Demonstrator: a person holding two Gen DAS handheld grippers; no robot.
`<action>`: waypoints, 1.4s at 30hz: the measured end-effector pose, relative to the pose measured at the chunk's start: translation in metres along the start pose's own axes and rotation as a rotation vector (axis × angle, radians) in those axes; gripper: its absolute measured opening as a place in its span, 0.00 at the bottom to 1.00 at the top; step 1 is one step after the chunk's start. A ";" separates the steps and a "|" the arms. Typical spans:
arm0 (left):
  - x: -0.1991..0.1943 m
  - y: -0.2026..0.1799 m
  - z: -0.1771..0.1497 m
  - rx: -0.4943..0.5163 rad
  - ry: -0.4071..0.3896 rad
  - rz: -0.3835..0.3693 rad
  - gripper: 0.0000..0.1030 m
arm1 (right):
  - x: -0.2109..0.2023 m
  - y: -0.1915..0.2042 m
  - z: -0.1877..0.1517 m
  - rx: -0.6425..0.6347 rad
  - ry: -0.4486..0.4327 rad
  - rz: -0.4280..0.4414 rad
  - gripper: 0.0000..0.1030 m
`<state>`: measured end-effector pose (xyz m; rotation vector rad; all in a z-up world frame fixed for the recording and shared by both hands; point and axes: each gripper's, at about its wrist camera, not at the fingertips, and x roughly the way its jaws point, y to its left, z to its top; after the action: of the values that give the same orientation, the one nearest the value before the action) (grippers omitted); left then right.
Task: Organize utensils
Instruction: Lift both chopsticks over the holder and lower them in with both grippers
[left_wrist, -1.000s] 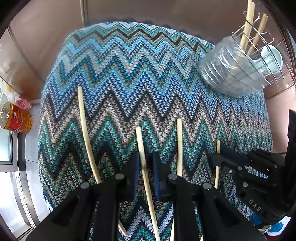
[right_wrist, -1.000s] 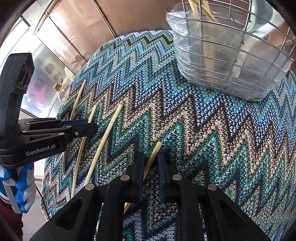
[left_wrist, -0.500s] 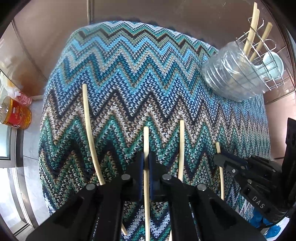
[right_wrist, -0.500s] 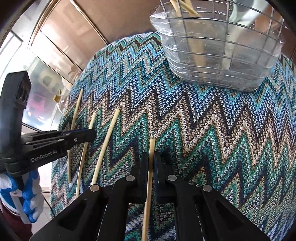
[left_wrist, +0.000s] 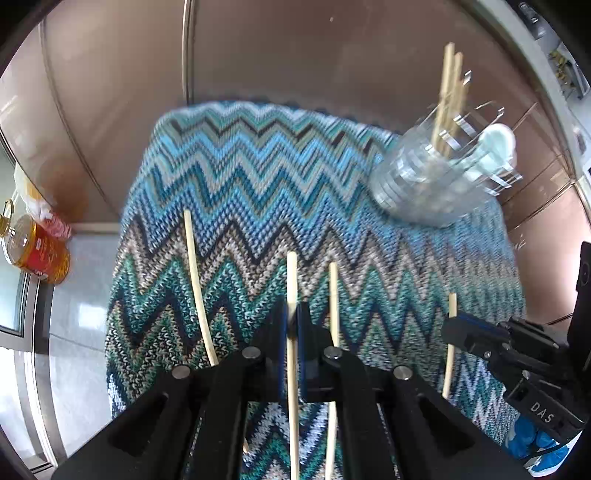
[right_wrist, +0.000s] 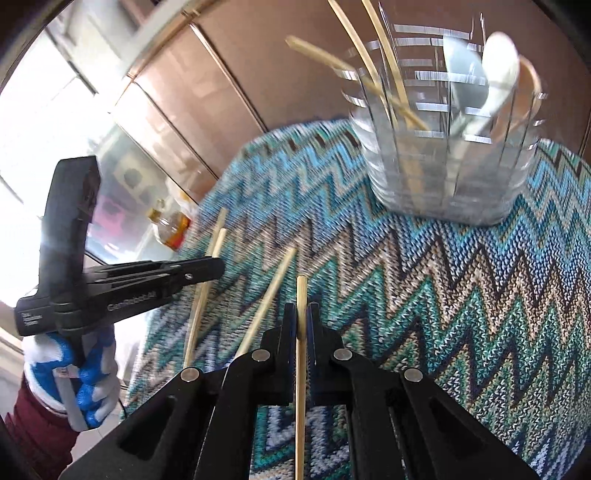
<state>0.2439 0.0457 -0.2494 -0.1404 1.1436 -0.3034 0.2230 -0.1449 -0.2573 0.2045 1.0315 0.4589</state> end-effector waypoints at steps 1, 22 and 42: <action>-0.005 0.000 -0.002 0.001 -0.013 -0.002 0.04 | -0.005 0.002 -0.002 -0.003 -0.014 0.003 0.05; -0.126 -0.070 -0.060 0.140 -0.364 0.063 0.04 | -0.130 0.035 -0.060 -0.097 -0.283 0.023 0.05; -0.160 -0.135 -0.076 0.299 -0.529 0.087 0.04 | -0.189 0.035 -0.056 -0.127 -0.461 -0.063 0.05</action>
<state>0.0917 -0.0296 -0.1057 0.0911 0.5696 -0.3323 0.0844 -0.2034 -0.1254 0.1540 0.5536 0.3947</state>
